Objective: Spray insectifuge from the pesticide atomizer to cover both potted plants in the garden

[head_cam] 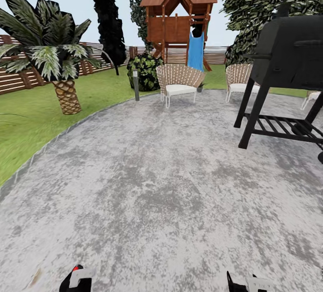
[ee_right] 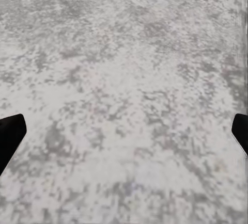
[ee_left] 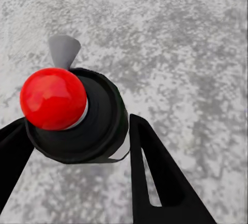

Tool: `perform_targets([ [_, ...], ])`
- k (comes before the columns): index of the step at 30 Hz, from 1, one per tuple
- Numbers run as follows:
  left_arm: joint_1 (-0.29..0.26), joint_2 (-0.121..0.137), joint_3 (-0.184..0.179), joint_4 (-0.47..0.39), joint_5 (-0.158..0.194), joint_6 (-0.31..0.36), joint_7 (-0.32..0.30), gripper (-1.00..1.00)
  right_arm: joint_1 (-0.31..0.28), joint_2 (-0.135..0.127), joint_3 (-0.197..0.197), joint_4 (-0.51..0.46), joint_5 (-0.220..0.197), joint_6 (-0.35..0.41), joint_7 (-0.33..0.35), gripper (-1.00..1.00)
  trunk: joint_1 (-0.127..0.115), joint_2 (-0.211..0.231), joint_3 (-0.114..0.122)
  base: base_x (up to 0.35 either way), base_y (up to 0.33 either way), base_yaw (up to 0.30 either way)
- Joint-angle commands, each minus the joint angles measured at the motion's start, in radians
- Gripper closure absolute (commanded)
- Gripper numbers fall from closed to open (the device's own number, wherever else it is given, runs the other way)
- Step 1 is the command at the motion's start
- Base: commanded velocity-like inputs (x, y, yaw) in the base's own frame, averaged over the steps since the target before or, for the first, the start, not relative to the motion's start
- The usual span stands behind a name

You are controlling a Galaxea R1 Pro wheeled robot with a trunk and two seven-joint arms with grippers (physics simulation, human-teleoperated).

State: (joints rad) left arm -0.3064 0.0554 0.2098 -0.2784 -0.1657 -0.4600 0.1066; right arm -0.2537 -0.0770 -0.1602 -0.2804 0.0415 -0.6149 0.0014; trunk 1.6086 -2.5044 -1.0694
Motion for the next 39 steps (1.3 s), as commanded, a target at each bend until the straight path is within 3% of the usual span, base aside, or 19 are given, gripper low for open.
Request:
perform_targets([
  [1,0.000,0.000,0.003,0.001,-0.011,-0.003,0.005,1.00,-0.001,0.000,-0.004,0.001,0.004,-0.003,0.000,-1.00,0.000,0.000,-0.001,0.337,0.032,-0.297],
  [39,0.000,0.000,0.003,0.001,-0.011,-0.003,0.005,1.00,-0.001,0.000,-0.004,0.001,0.004,-0.002,0.000,-1.00,0.000,0.000,-0.001,0.338,0.026,-0.283],
])
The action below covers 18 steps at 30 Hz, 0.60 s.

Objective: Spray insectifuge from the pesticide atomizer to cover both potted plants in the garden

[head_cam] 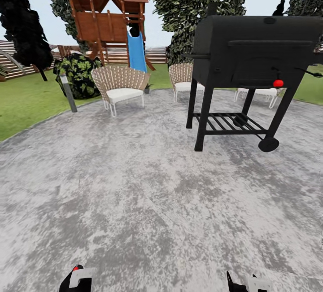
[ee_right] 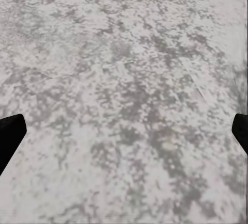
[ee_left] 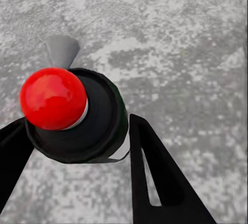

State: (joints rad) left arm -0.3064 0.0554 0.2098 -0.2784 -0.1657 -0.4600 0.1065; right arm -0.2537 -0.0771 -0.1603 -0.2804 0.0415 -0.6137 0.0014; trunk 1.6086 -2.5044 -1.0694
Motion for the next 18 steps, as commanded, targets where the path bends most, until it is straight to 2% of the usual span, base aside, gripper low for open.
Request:
perform_targets([
  [1,0.000,0.000,0.003,0.001,-0.011,-0.003,0.005,1.00,-0.001,0.000,-0.004,0.001,0.004,-0.003,0.001,-1.00,0.000,0.000,-0.001,0.338,0.000,-0.278],
  [9,0.000,0.000,0.003,0.001,-0.011,-0.003,0.005,1.00,-0.001,0.000,-0.003,0.001,0.004,-0.003,0.001,-1.00,0.000,0.000,-0.001,0.338,0.026,-0.278],
  [18,0.000,0.000,0.003,0.001,-0.011,-0.003,0.005,1.00,-0.001,0.000,-0.003,0.001,0.004,-0.003,0.001,-1.00,0.000,0.000,-0.004,0.335,0.152,-0.278],
])
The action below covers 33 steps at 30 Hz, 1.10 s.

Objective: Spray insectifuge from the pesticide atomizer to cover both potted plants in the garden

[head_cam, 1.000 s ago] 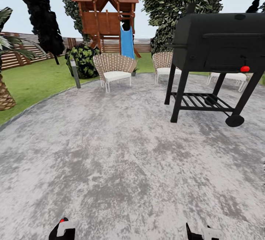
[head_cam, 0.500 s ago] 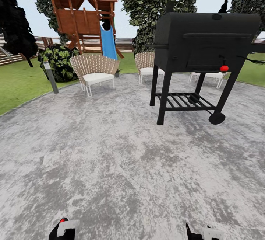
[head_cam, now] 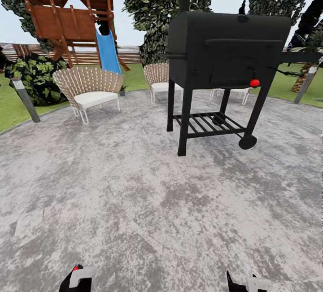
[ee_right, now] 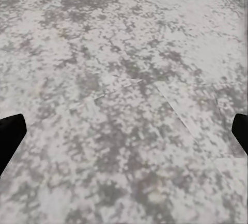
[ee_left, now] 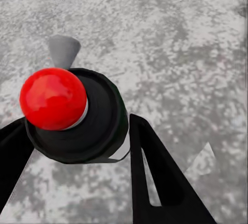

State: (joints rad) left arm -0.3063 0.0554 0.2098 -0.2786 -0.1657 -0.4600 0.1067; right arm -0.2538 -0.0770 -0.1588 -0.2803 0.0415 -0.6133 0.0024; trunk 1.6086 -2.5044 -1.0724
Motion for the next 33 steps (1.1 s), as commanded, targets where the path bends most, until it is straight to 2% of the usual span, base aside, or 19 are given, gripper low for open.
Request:
perform_targets([
  [1,0.000,0.000,0.003,0.001,-0.011,-0.003,0.005,1.00,-0.001,0.000,-0.004,0.001,0.004,-0.003,0.000,-1.00,0.000,0.000,-0.001,0.333,0.164,-0.277],
  [8,0.000,0.000,0.003,0.001,-0.011,-0.003,0.005,1.00,-0.001,0.000,-0.004,0.001,0.004,-0.003,0.000,-1.00,0.000,0.000,-0.004,0.334,0.092,-0.277],
  [33,0.000,0.000,0.003,0.001,-0.011,-0.003,0.005,1.00,-0.001,0.000,-0.005,0.000,0.003,-0.003,-0.003,-1.00,0.000,0.000,-0.015,0.337,0.001,-0.275],
])
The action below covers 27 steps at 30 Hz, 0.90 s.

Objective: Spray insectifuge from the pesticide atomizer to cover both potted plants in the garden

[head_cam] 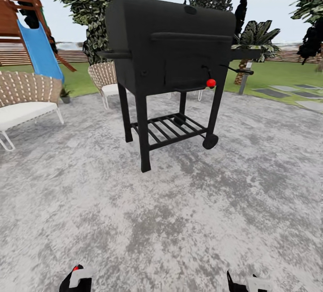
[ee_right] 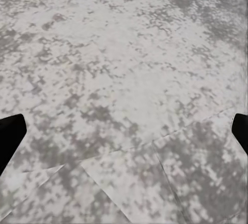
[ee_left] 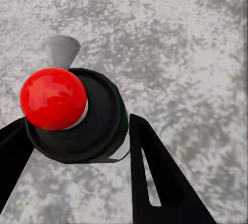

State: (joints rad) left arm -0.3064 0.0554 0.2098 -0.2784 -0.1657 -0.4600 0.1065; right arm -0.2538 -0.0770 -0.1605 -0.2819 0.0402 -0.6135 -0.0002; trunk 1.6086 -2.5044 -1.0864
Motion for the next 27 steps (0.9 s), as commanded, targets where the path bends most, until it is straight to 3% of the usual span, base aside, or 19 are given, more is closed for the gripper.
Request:
perform_targets([
  [1,0.000,0.000,0.003,0.001,-0.011,-0.003,0.005,1.00,-0.001,0.000,-0.004,0.001,0.004,-0.003,0.000,-1.00,0.000,0.000,-0.001,0.337,0.000,-0.275],
  [27,0.000,0.000,0.003,0.001,-0.011,-0.003,0.005,1.00,-0.001,0.000,-0.004,0.001,0.004,-0.003,-0.001,-1.00,0.000,0.000,-0.013,0.337,0.000,-0.275],
])
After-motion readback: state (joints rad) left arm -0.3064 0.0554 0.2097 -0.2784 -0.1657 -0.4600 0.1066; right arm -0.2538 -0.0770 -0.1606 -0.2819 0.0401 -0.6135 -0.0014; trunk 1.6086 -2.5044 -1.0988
